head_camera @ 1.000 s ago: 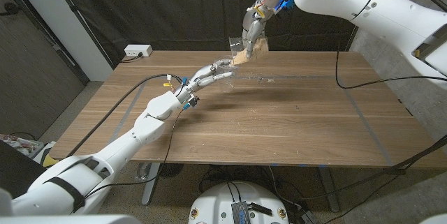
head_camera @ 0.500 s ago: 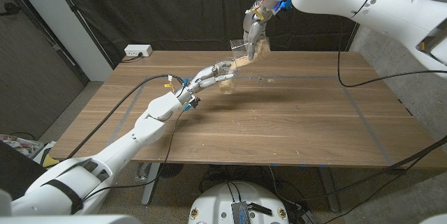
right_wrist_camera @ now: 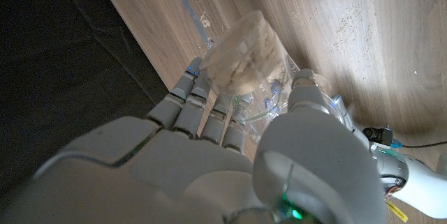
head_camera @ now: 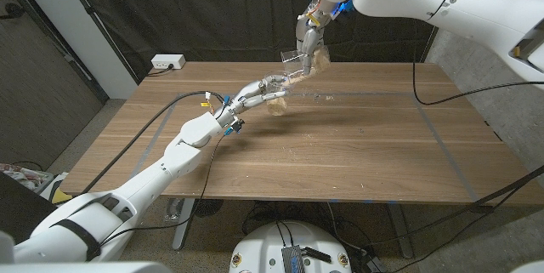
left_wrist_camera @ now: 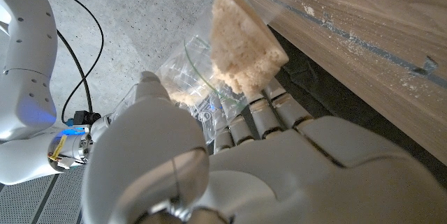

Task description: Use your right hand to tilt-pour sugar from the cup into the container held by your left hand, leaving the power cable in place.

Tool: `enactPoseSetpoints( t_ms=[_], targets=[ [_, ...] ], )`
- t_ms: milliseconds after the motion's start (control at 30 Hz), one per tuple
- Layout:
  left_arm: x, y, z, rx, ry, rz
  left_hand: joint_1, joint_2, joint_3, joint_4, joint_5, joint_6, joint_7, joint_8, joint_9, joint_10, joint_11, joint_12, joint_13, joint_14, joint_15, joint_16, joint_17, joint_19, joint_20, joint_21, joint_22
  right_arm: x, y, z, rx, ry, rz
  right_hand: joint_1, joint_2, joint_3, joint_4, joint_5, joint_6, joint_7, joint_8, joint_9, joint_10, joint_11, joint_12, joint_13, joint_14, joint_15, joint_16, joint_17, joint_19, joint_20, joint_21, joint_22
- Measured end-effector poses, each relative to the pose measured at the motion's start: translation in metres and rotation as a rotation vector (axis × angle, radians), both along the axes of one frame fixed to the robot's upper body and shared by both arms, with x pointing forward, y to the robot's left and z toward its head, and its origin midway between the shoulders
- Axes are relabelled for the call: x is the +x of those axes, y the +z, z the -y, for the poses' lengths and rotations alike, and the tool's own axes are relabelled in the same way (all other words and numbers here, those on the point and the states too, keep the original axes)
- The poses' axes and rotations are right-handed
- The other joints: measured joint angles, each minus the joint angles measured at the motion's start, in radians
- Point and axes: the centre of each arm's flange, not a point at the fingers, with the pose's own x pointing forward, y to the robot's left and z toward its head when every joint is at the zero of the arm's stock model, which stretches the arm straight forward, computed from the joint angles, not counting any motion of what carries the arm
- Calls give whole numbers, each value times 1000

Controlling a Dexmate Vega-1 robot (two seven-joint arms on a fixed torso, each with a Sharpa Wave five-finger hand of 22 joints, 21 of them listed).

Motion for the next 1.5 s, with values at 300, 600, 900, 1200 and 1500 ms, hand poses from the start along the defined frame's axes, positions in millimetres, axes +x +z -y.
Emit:
enactPoseSetpoints(
  t_ms=[300, 600, 900, 1200, 1500],
  targets=[
    [0, 0, 0, 3, -1, -1, 18, -18, 0, 0, 0, 70, 25, 36, 0, 71, 4, 31, 9, 51, -1, 4, 0, 11, -11, 13, -2, 1, -2, -3, -22, 1, 1, 12, -11, 0, 0, 0, 13, 3, 14, 12, 10, -9, 6, 9, 0, 0, 5, 12, 0, 0, 3, 0],
    [2, 1, 1, 4, 0, -3, 42, -42, -6, -18, 16, 111, 94, 78, 17, 138, 41, 88, 43, 122, -11, 24, 6, 43, -18, 22, -6, 3, -3, -4, -39, -4, 2, 63, -31, 0, 0, -8, 82, 4, 66, 45, 74, 12, 39, 30, 54, -4, 38, 42, 33, -4, 22, -2],
    [3, 2, 3, 4, -2, -4, 53, -54, -8, -28, 37, 102, 113, 89, 31, 150, 53, 113, 72, 140, -10, 29, 14, 46, -20, 22, -7, 4, -4, -5, -56, -3, 6, 73, -41, 0, 0, -8, 93, 1, 81, 63, 87, 0, 47, 38, 65, -4, 38, 48, 40, -3, 22, -2],
    [3, 2, 7, 6, -5, -1, 63, -63, -12, -31, 48, 100, 125, 95, 43, 150, 53, 128, 93, 143, -10, 31, 23, 54, -18, 22, -7, 4, -4, -3, -66, -4, 15, 76, -43, 0, 0, -8, 100, -3, 89, 74, 95, 6, 52, 51, 71, -2, 38, 48, 43, 0, 26, -7],
    [3, 2, 8, 2, -5, 2, 71, -55, -15, -42, 67, 96, 129, 99, 58, 150, 53, 139, 118, 143, -10, 35, 28, 54, -18, 22, -7, 3, -7, -1, -65, -6, 19, 89, -49, -2, 2, -3, 109, -1, 104, 87, 109, 6, 58, 59, 79, -4, 38, 48, 43, 0, 26, -7]
  ],
)
